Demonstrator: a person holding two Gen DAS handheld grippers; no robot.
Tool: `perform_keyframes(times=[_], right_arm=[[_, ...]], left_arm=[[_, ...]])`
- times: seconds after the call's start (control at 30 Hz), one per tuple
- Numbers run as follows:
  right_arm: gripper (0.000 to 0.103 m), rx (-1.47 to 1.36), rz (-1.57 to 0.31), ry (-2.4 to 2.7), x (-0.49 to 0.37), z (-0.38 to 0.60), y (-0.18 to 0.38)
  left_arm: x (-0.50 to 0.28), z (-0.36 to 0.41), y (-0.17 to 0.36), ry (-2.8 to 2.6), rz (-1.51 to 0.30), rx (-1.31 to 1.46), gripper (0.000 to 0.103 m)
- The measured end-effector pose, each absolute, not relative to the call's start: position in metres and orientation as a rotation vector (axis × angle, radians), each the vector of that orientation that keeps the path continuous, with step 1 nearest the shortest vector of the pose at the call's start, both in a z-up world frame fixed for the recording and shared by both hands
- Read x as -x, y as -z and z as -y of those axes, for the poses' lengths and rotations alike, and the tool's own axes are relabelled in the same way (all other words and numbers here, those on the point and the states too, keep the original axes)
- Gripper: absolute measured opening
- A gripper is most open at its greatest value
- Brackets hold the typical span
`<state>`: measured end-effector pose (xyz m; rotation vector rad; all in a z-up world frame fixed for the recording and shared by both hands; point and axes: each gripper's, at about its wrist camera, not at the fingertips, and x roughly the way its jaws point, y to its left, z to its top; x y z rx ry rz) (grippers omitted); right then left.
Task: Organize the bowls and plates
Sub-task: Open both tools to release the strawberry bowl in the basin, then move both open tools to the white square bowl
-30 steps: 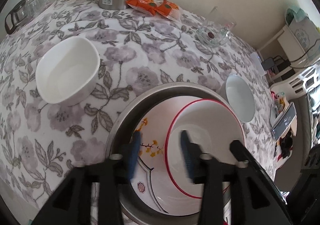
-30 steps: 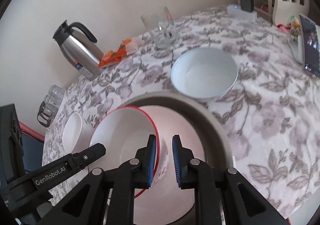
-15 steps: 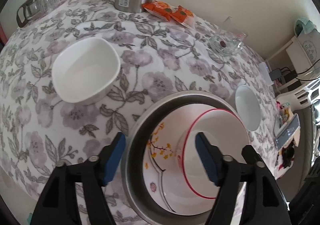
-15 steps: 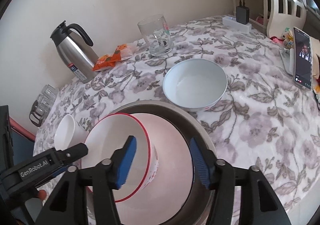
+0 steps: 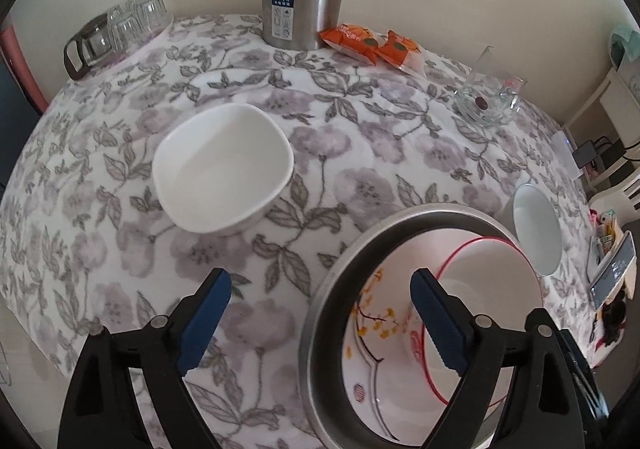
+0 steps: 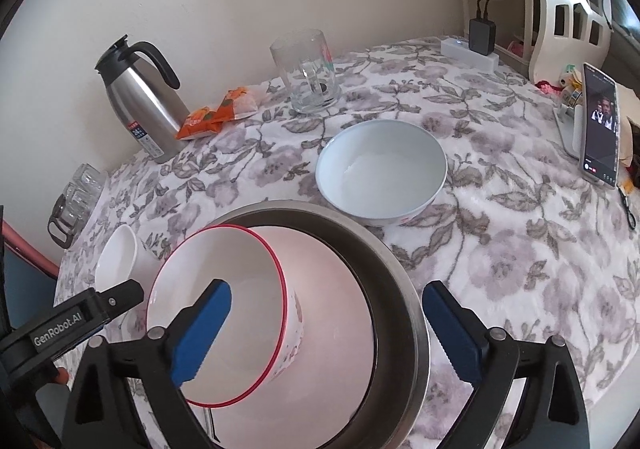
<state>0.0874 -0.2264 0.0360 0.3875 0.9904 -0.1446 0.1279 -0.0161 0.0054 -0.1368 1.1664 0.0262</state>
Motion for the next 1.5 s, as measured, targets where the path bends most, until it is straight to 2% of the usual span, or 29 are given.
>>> perform_keyframes(times=[0.27, 0.7, 1.2, 1.5], right_arm=[[0.103, -0.358, -0.969, 0.136, -0.088, 0.217, -0.04], [0.103, -0.331, -0.897, 0.049, -0.09, 0.182, -0.06], [0.103, -0.2, -0.84, -0.132, -0.095, 0.091, -0.076], [0.103, -0.153, -0.876, -0.256, -0.097, 0.042, -0.063]], left_arm=[[-0.129, -0.006, -0.006, -0.091, -1.151, 0.136, 0.095], [-0.128, -0.104, -0.003, -0.315, -1.146, 0.234, 0.095], [-0.12, -0.174, -0.002, -0.407, -1.126, 0.37, 0.095], [-0.114, -0.203, -0.004, -0.42, -1.087, 0.431, 0.095]])
